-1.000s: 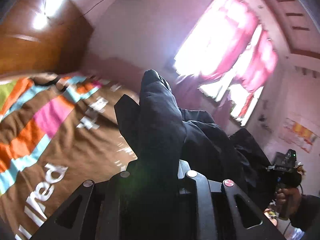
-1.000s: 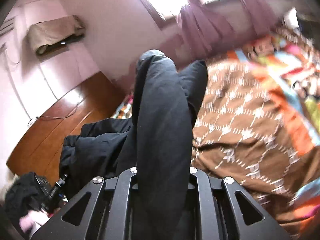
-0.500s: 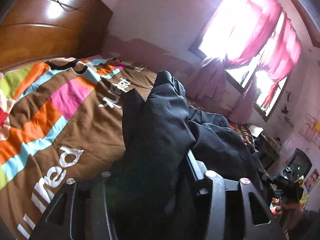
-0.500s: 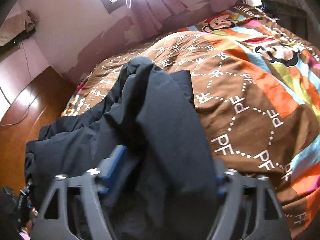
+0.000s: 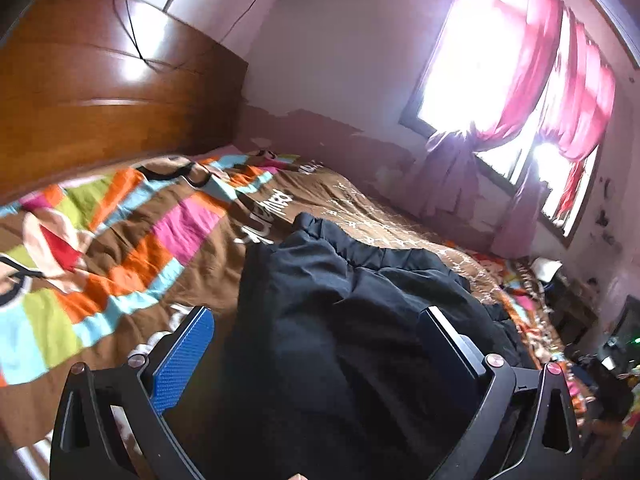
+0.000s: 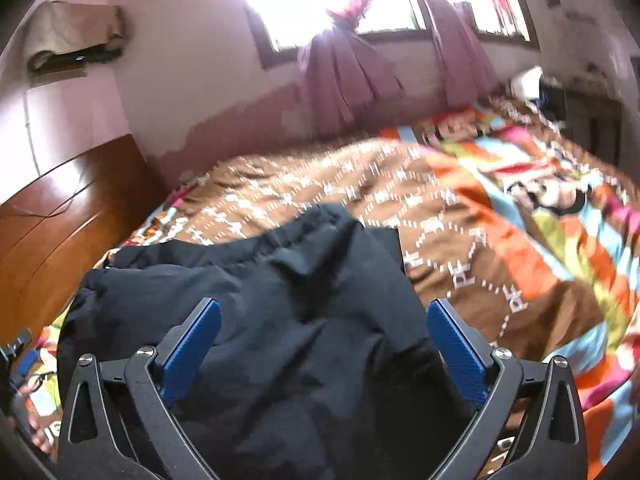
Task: Fold large clothes
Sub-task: 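Open both grippers and pull them back from the jacket bundle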
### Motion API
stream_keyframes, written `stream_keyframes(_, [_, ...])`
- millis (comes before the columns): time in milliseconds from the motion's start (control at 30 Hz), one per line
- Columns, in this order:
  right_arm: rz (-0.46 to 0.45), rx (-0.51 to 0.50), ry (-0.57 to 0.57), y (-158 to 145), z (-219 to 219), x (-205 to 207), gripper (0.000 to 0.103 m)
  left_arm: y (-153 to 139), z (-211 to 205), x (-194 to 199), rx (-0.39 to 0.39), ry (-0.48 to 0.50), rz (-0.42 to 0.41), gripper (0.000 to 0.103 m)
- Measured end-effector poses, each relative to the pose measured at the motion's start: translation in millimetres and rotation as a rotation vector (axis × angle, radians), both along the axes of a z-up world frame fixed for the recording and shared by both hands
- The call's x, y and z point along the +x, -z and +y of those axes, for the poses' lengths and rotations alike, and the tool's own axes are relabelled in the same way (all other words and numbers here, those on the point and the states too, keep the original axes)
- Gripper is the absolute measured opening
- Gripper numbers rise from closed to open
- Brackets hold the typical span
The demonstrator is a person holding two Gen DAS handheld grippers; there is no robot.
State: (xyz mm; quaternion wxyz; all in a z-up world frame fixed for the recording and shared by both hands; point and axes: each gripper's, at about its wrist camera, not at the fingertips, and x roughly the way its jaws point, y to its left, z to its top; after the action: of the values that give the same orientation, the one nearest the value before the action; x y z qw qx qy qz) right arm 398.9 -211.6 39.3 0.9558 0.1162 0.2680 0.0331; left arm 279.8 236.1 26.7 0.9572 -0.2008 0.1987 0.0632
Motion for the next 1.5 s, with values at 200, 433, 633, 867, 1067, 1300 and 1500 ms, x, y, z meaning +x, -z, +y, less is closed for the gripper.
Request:
stream_keyframes(200, [-0.101, -0.025, -0.061, -35, 14, -32, 0.102, -35, -18, -39, 0.045, -0.054, -0.044, 0.103])
stream_keyframes(433, [-0.243, -0.084, -0.132, -69, 31, -78, 0.102, -70, -49, -79, 0.138, -0.059, -0.043, 0.103])
stream_keyframes(633, [-0.348, -0.12, -0.202, -93, 48, -124, 0.102, -85, -73, -111, 0.228, -0.086, -0.036, 0.103])
stream_keyframes(867, [-0.39, -0.134, -0.251, -103, 56, -168, 0.102, -100, -98, -151, 0.293, -0.088, -0.081, 0.103])
stream_keyframes(1067, [-0.47, -0.158, -0.229, -106, 51, -210, 0.102, -107, -117, -172, 0.311, -0.03, -0.076, 0.103])
stream_keyframes(1300, [-0.508, -0.166, -0.214, -120, 47, -243, 0.102, -112, -134, -197, 0.327, 0.002, -0.1, 0.103])
stream_keyframes(1500, [-0.469, -0.163, -0.175, -116, 47, -262, 0.102, -107, -145, -213, 0.327, 0.028, -0.074, 0.103])
